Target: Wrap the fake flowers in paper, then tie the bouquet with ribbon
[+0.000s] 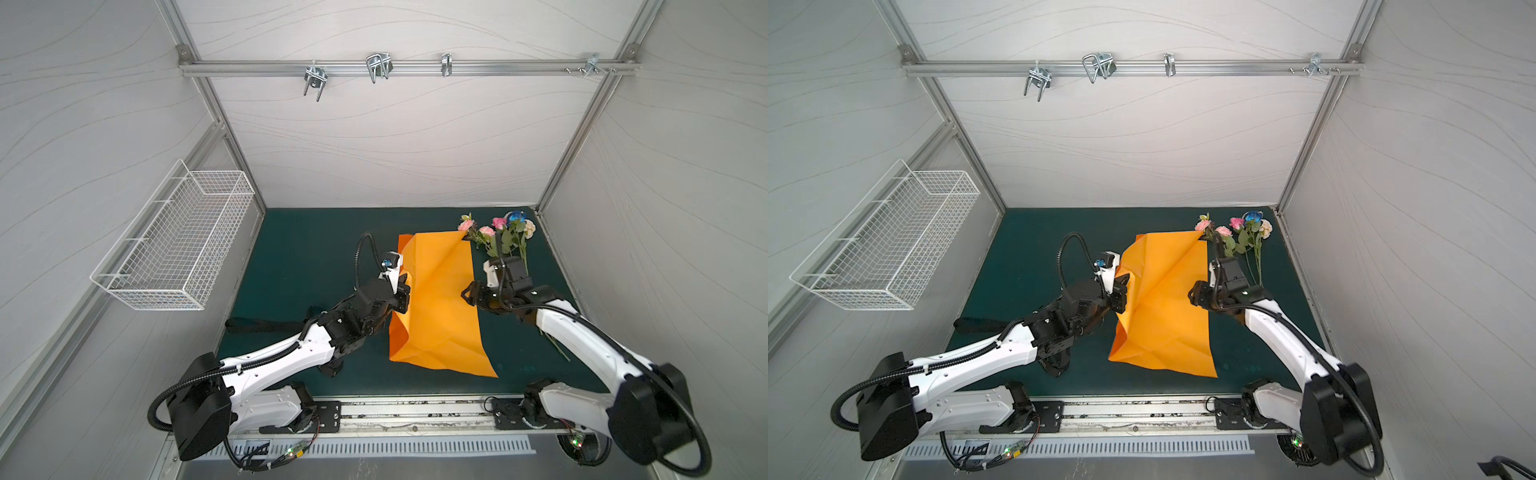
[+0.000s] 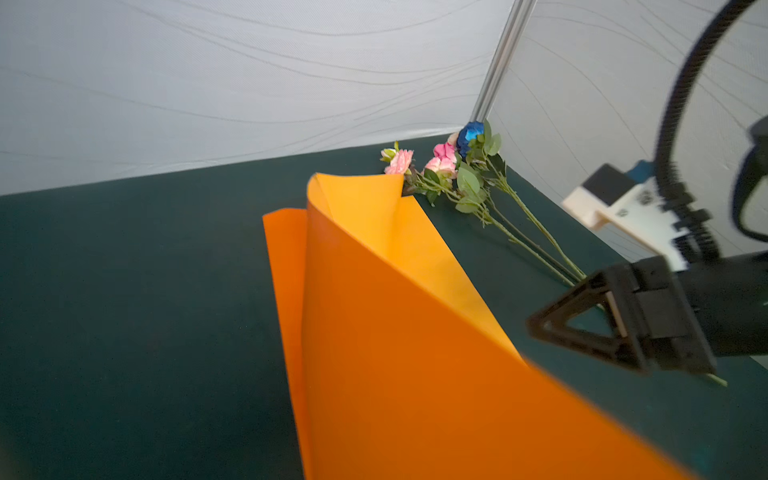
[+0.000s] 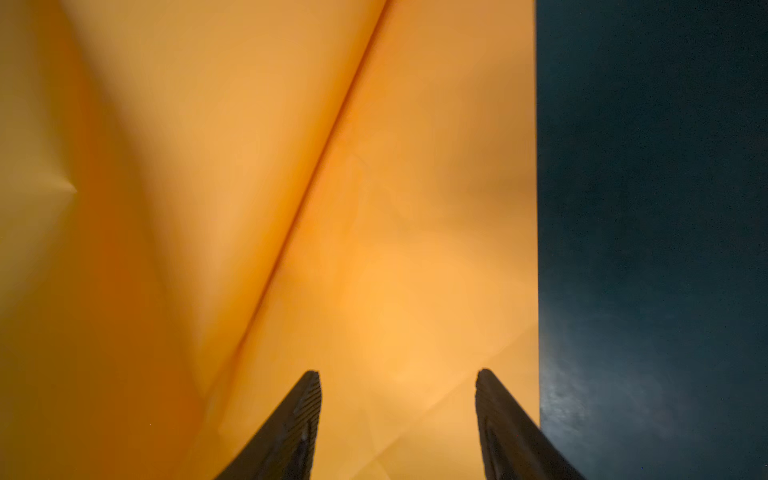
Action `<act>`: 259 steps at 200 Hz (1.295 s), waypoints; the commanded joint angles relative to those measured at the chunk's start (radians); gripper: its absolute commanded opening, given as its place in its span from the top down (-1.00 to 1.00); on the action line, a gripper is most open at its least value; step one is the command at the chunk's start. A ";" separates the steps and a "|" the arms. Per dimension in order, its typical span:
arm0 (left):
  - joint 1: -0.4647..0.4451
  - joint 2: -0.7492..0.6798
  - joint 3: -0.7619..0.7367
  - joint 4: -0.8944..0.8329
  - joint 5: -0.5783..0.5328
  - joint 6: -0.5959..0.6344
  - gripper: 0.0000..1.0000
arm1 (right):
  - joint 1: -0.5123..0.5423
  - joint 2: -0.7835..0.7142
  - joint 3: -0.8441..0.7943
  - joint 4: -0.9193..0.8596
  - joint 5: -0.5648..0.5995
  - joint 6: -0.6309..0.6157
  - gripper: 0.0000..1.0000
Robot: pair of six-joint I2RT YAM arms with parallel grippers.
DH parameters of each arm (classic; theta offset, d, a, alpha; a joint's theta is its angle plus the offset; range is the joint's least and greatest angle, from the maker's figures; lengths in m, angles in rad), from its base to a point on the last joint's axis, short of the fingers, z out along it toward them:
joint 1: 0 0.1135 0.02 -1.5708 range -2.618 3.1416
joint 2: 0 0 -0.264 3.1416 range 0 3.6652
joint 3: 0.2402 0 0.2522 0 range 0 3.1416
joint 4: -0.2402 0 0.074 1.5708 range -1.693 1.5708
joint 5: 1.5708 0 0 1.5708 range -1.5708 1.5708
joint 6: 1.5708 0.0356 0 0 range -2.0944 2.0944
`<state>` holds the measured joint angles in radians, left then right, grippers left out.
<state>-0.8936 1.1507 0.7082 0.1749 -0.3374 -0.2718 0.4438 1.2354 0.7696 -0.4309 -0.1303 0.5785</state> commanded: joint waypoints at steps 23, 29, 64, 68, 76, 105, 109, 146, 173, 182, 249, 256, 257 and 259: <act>0.041 -0.041 -0.045 0.032 0.007 -0.149 1.00 | 0.047 0.270 0.069 0.103 -0.025 0.002 -0.07; 0.048 -0.048 -0.056 0.037 0.006 -0.161 1.00 | 0.049 0.304 0.080 0.109 -0.030 -0.001 -0.05; 0.103 -0.107 -0.119 0.035 -0.020 -0.231 1.00 | 0.062 0.478 0.136 0.108 -0.026 -0.009 0.08; 0.115 -0.115 -0.124 0.034 -0.017 -0.237 1.00 | 0.062 0.490 0.140 0.105 -0.022 -0.008 0.08; 0.141 -0.133 -0.138 0.029 -0.008 -0.248 1.00 | 0.064 0.507 0.142 0.103 -0.017 -0.002 0.10; 0.223 -0.176 -0.163 0.012 0.022 -0.268 1.00 | 0.068 0.535 0.137 0.097 0.007 0.016 0.10; 0.232 -0.179 -0.163 0.010 0.029 -0.271 1.00 | 0.069 0.538 0.140 0.093 0.011 0.015 0.11; 0.257 -0.178 -0.150 0.016 0.079 -0.279 1.00 | 0.128 0.500 0.194 0.032 0.089 -0.033 0.14; 0.256 -0.156 -0.132 0.021 0.123 -0.307 1.00 | 0.235 0.424 0.237 0.046 0.165 -0.096 0.15; 0.256 -0.150 -0.127 0.025 0.132 -0.317 1.00 | 0.264 0.415 0.256 0.061 0.197 -0.116 0.15; 0.276 -0.157 -0.100 0.012 0.117 -0.338 1.00 | 0.319 0.637 0.412 0.117 0.165 -0.179 0.15; 0.282 -0.157 -0.100 0.012 0.125 -0.344 1.00 | 0.326 0.656 0.425 0.110 0.179 -0.192 0.15; 0.283 -0.157 -0.099 0.012 0.127 -0.344 1.00 | 0.327 0.659 0.428 0.108 0.182 -0.193 0.15; 0.286 -0.157 -0.099 0.013 0.130 -0.345 1.00 | 0.330 0.664 0.433 0.103 0.188 -0.195 0.14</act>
<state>-0.6296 1.0019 0.5564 0.1646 -0.2161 -0.5831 0.7498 1.8206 1.1702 -0.3035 0.0273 0.4362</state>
